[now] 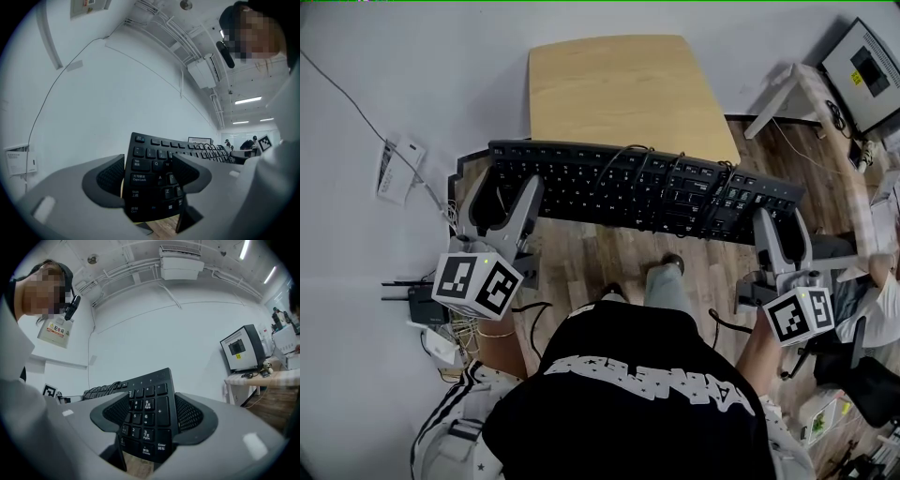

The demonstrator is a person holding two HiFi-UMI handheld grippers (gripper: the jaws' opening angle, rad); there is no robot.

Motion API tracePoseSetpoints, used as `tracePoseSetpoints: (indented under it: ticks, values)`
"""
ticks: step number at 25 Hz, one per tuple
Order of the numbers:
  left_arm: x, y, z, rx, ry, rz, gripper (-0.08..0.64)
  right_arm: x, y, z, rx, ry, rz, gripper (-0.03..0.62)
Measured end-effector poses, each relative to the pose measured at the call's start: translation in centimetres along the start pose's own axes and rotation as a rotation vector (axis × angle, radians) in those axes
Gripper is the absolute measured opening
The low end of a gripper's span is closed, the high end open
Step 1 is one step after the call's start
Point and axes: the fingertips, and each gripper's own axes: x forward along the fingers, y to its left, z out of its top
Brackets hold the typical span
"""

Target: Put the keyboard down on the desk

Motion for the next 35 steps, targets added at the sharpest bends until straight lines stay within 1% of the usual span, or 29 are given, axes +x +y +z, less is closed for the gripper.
tracePoseSetpoints:
  ticks: [4, 13, 16, 20, 24, 28, 30, 32, 35]
  values:
    - [-0.4, 0.0, 0.2, 0.01, -0.017, 0.023, 0.298, 0.4, -0.1, 0.0, 0.0, -0.005, 0.021, 0.31]
    - [-2.3, -0.7, 0.8, 0.025, -0.057, 0.122, 0.298, 2.3, -0.7, 0.5, -0.008, -0.022, 0.135, 0.31]
    - [-2.6, -0.8, 0.6, 0.027, -0.056, 0.142, 0.298, 2.8, -0.8, 0.3, -0.005, -0.017, 0.15, 0.31]
    - [-2.0, -0.6, 0.8, 0.041, -0.052, 0.125, 0.298, 2.8, -1.0, -0.1, 0.008, -0.024, 0.137, 0.31]
    - [-1.4, -0.6, 0.6, 0.032, -0.026, 0.087, 0.298, 1.8, -0.9, -0.2, 0.006, -0.027, 0.091, 0.311]
    - [-1.7, -0.6, 1.3, 0.045, -0.035, 0.09, 0.298, 1.7, -0.5, 0.0, 0.014, -0.039, 0.1, 0.31]
    - [-1.7, -0.6, 1.0, 0.035, -0.029, 0.087, 0.298, 1.5, -0.6, 0.0, 0.009, -0.032, 0.093, 0.31]
    - [-1.3, -0.5, 0.5, 0.023, -0.038, 0.07, 0.298, 1.4, -0.6, 0.1, -0.007, -0.035, 0.082, 0.31]
    - [-0.8, -0.2, 0.5, 0.025, -0.059, 0.045, 0.298, 1.4, -0.5, 0.2, -0.02, -0.043, 0.07, 0.31]
